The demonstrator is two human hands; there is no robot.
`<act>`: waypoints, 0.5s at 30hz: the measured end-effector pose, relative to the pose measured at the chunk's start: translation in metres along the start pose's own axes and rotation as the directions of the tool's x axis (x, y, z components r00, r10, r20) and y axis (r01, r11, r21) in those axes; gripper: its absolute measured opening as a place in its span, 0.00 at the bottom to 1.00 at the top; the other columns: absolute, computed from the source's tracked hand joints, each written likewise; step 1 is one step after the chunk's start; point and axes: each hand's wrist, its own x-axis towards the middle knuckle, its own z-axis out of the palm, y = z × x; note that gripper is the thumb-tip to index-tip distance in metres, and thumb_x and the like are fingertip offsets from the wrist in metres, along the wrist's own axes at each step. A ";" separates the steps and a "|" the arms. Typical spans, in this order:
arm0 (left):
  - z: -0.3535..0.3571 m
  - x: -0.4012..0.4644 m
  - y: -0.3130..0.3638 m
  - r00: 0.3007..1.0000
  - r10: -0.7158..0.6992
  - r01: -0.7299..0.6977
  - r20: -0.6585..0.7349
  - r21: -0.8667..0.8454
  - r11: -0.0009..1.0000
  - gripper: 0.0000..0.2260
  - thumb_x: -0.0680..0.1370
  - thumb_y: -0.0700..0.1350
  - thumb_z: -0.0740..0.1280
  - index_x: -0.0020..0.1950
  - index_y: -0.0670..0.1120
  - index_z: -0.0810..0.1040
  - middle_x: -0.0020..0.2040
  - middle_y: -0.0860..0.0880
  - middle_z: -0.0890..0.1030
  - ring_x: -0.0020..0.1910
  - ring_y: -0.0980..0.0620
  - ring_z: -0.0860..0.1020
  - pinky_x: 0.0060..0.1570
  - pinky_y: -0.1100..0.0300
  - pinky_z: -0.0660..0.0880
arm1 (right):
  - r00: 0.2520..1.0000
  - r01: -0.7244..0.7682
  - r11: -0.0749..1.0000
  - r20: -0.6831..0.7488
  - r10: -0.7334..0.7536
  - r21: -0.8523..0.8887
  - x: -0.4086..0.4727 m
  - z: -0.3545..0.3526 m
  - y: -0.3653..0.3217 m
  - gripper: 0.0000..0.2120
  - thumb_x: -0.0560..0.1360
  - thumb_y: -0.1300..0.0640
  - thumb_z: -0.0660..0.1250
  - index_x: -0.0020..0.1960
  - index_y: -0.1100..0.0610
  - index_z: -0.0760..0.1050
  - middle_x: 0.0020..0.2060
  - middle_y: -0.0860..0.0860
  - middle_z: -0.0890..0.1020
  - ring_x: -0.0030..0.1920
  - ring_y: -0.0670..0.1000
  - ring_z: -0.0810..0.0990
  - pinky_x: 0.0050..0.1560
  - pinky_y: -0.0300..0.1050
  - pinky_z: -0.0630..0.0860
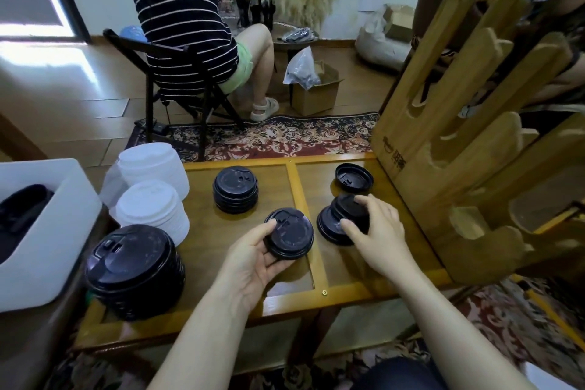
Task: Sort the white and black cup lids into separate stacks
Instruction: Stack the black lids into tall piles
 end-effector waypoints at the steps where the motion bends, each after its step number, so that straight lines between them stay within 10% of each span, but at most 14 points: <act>1: -0.001 0.000 0.002 1.000 0.004 -0.004 0.007 -0.004 1.000 0.10 0.79 0.43 0.67 0.60 0.42 0.78 0.51 0.40 0.85 0.52 0.44 0.83 0.48 0.50 0.79 | 0.999 -0.037 0.999 0.018 0.037 0.036 0.004 -0.001 0.001 0.28 0.77 0.46 0.66 0.74 0.51 0.62 0.72 0.52 0.67 0.74 0.52 0.58 0.72 0.53 0.59; 15: 0.000 -0.002 0.008 0.998 -0.027 0.027 0.051 -0.007 1.000 0.08 0.79 0.46 0.67 0.56 0.43 0.79 0.49 0.43 0.85 0.52 0.44 0.82 0.56 0.46 0.78 | 0.999 -0.032 0.969 0.008 0.031 0.245 0.006 -0.006 0.003 0.34 0.70 0.46 0.74 0.72 0.43 0.62 0.68 0.46 0.69 0.71 0.50 0.63 0.72 0.56 0.59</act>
